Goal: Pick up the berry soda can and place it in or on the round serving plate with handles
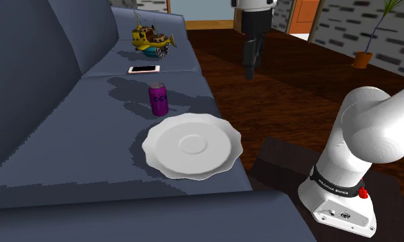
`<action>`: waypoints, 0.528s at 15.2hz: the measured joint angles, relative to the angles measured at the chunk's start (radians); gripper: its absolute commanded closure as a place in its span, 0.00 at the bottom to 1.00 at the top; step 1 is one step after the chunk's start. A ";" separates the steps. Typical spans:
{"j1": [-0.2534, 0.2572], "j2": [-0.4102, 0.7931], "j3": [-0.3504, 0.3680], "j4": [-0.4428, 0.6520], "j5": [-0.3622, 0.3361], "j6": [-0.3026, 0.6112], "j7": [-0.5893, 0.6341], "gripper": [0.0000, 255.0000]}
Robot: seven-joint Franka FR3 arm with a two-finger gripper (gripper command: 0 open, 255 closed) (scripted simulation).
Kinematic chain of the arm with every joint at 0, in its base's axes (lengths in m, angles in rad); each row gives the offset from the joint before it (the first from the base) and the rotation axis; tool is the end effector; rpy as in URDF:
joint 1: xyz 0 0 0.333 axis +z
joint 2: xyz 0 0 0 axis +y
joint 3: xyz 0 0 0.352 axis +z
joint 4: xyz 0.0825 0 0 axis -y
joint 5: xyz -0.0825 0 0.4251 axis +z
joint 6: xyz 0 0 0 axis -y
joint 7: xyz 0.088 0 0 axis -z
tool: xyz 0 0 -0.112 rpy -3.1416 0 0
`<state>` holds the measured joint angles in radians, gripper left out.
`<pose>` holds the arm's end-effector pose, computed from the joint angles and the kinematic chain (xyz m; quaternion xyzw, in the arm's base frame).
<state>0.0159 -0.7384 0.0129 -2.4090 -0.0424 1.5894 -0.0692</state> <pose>0.3339 0.0059 0.5699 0.9977 0.0483 -0.0412 0.0246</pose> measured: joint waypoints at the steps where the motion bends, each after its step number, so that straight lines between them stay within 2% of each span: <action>1: 0.000 0.000 0.000 0.000 0.000 0.000 0.000 0.00; 8: 0.014 0.209 0.030 0.102 0.028 0.126 0.042 0.00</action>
<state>0.0296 -0.5295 0.0433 -2.3072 -0.0143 1.7151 -0.0270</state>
